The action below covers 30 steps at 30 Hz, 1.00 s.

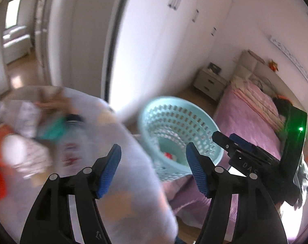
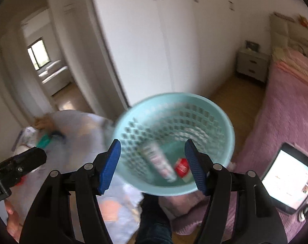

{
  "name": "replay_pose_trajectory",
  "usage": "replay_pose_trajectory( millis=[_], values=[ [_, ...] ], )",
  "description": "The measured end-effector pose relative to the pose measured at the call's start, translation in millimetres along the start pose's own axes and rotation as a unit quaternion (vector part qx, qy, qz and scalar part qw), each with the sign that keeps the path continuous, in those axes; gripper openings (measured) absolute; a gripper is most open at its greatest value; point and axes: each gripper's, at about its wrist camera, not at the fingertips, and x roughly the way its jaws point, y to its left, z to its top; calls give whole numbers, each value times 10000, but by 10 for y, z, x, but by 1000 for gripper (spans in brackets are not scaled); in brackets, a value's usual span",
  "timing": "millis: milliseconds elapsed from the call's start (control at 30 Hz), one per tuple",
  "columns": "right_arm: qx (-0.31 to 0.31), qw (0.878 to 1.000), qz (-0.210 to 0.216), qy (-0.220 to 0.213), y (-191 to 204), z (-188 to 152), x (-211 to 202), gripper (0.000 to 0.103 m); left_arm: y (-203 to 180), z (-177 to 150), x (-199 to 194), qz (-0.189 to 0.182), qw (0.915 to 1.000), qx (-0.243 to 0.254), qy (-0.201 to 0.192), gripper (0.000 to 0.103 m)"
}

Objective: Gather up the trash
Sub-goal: 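Grasp the red plastic bag with the left tool while the right tool grasps the orange cup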

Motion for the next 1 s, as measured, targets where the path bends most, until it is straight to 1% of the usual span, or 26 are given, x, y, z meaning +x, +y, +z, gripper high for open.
replay_pose_trajectory(
  millis=[33, 100, 167, 233, 333, 433, 533, 567, 667, 767, 833, 867, 933, 1000],
  values=[
    [-107, 9999, 120, -48, 121, -11, -30, 62, 65, -17, -107, 84, 9999, -38, -77, 71],
    [-299, 9987, 391, -119, 351, -39, -86, 62, 241, -56, -354, 341, 9990, -160, -238, 72],
    [-449, 9971, 597, -147, 530, -70, -117, 62, 425, -105, -566, 638, 9968, -316, -375, 73],
    [-647, 9944, 827, -128, 757, -117, -129, 62, 613, -147, -753, 947, 9930, -498, -497, 77],
    [-944, 9893, 1110, -70, 1087, -217, -141, 62, 987, -252, -1062, 1469, 9827, -883, -706, 80],
    [-1237, 9821, 1422, -15, 1419, -287, -137, 62, 1283, -355, -1276, 1801, 9723, -1242, -828, 81],
    [-1475, 9728, 1783, 57, 1719, -341, -108, 62, 1650, -461, -1503, 2136, 9575, -1691, -948, 84],
    [-1548, 9692, 1914, 95, 1828, -360, -93, 62, 1795, -513, -1570, 2266, 9506, -1881, -978, 84],
    [-1751, 9609, 2137, 203, 2087, -371, -25, 62, 2151, -632, -1658, 2354, 9390, -2325, -938, 84],
    [-2007, 9534, 2232, 319, 2402, -365, 102, 62, 2410, -745, -1648, 2235, 9310, -2740, -909, 84],
    [-2060, 9496, 2327, 421, 2541, -356, 176, 62, 2513, -805, -1637, 2196, 9265, -2906, -947, 84],
    [-2071, 9477, 2378, 499, 2616, -346, 239, 62, 2556, -823, -1626, 2248, 9227, -2969, -995, 84],
    [-2080, 9456, 2427, 615, 2726, -327, 360, 61, 2619, -829, -1532, 2338, 9180, -3062, -938, 84],
    [-2087, 9442, 2442, 724, 2836, -303, 482, 60, 2723, -842, -1422, 2238, 9166, -3203, -849, 84]
  ],
)
